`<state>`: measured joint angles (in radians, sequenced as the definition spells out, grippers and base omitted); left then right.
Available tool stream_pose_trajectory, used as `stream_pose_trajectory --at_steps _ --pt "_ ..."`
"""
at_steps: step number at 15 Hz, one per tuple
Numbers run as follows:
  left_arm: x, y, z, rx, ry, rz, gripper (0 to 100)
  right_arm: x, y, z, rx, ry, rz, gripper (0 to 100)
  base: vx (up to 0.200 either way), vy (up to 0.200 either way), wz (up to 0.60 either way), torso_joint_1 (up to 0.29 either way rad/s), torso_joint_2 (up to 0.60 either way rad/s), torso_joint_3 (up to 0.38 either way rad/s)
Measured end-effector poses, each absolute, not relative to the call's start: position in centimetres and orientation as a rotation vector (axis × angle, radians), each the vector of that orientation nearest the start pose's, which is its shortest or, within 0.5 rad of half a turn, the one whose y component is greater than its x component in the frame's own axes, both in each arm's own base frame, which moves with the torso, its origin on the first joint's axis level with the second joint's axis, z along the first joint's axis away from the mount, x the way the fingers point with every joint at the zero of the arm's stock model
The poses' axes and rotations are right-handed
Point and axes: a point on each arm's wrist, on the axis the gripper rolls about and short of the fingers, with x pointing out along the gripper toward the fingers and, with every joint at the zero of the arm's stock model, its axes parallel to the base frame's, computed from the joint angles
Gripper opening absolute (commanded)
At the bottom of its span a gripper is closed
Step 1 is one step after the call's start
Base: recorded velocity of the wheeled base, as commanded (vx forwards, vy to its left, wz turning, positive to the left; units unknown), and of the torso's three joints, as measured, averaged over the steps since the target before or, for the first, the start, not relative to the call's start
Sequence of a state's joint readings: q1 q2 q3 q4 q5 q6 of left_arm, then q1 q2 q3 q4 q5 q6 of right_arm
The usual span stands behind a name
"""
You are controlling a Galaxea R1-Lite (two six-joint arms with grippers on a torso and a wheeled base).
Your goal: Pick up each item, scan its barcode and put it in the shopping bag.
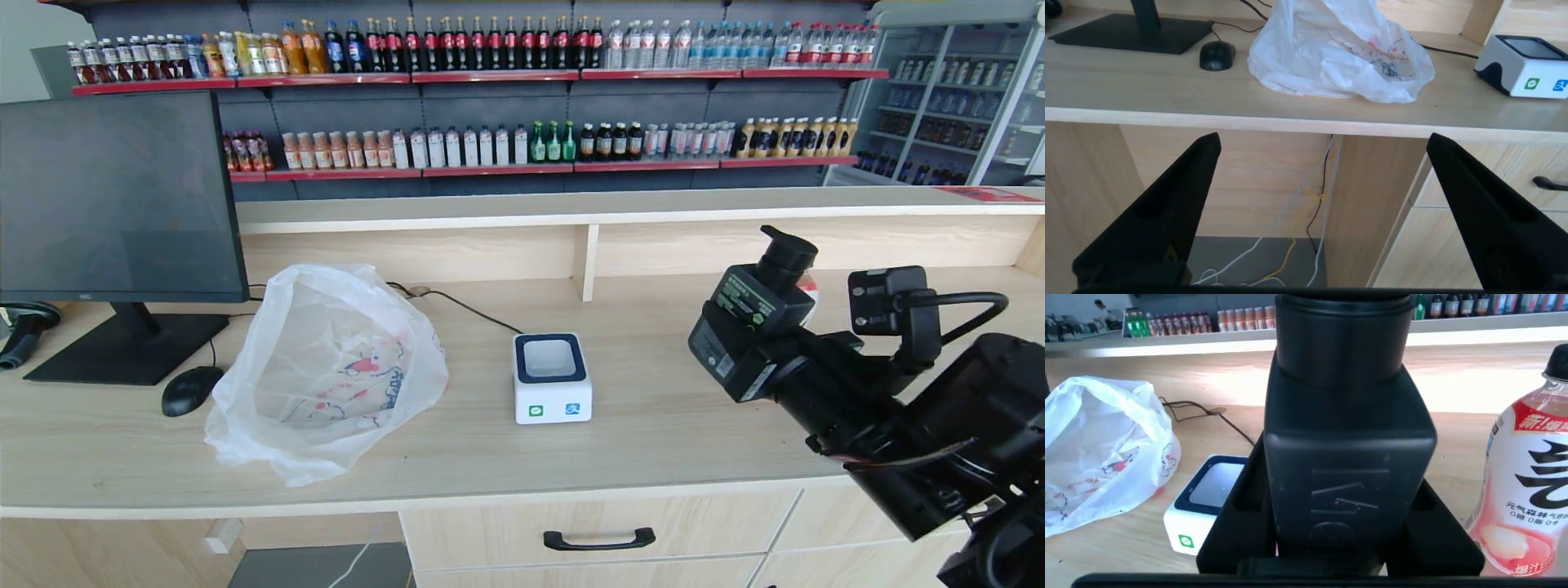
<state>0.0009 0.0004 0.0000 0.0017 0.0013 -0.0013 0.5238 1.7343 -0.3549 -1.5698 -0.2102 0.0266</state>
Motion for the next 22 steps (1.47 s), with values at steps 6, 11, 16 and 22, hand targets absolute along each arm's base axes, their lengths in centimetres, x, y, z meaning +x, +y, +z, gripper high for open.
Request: stream_pose_trajectory --at_steps 6,11,16,22 --pt "-2.3 0.0 7.5 -0.001 0.002 0.002 100 18.7 12.5 16.3 0.108 -0.176 0.465 0 0.0 0.0 0.0 0.0 0.0 0.0" --pt "-2.3 0.0 7.5 -0.001 0.002 0.002 100 17.5 12.8 16.4 0.36 -0.094 0.65 0 0.0 0.0 0.0 0.0 0.0 0.0" --pt "-2.3 0.0 7.5 -0.001 0.002 0.002 100 16.8 14.4 17.3 0.555 -0.004 0.92 0 0.0 0.0 0.0 0.0 0.0 0.0" --pt "-2.3 0.0 7.5 -0.001 0.002 0.002 100 16.6 17.6 19.3 0.842 0.087 1.071 0 0.0 0.0 0.0 0.0 0.0 0.0"
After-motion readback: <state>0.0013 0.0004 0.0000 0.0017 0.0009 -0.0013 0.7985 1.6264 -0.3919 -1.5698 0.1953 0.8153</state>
